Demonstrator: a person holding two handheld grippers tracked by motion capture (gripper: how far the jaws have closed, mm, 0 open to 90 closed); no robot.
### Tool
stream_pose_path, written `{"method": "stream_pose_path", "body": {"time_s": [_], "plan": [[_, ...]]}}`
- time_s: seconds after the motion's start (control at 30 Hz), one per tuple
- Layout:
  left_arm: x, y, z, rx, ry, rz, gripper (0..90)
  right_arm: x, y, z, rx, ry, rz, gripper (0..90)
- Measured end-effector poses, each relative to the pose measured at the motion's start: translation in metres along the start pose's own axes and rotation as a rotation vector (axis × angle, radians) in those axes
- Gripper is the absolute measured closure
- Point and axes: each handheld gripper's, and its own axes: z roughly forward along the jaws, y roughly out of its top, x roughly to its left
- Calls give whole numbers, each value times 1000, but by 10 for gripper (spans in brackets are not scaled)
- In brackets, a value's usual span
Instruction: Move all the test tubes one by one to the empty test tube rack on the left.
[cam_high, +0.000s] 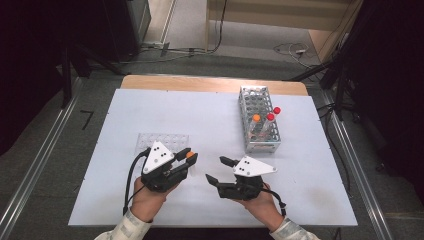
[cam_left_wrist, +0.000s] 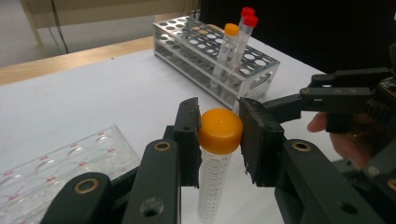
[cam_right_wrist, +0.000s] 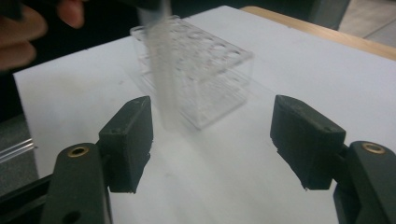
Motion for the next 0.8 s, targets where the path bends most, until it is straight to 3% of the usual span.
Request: {"method": "stream_pose_path", "body": {"time_s": [0.4,0.57,0.8], "plan": [[29,6,-32,-42,90,-44,704,-48,-27,-38,21,-152,74,281],[43,8,-36,-55,128,-59,704,-55,-34,-44,35,-185,79,285],[56,11,-32,-62,161,-71,704,-56,-33,-42,42,-187,71,288]]}}
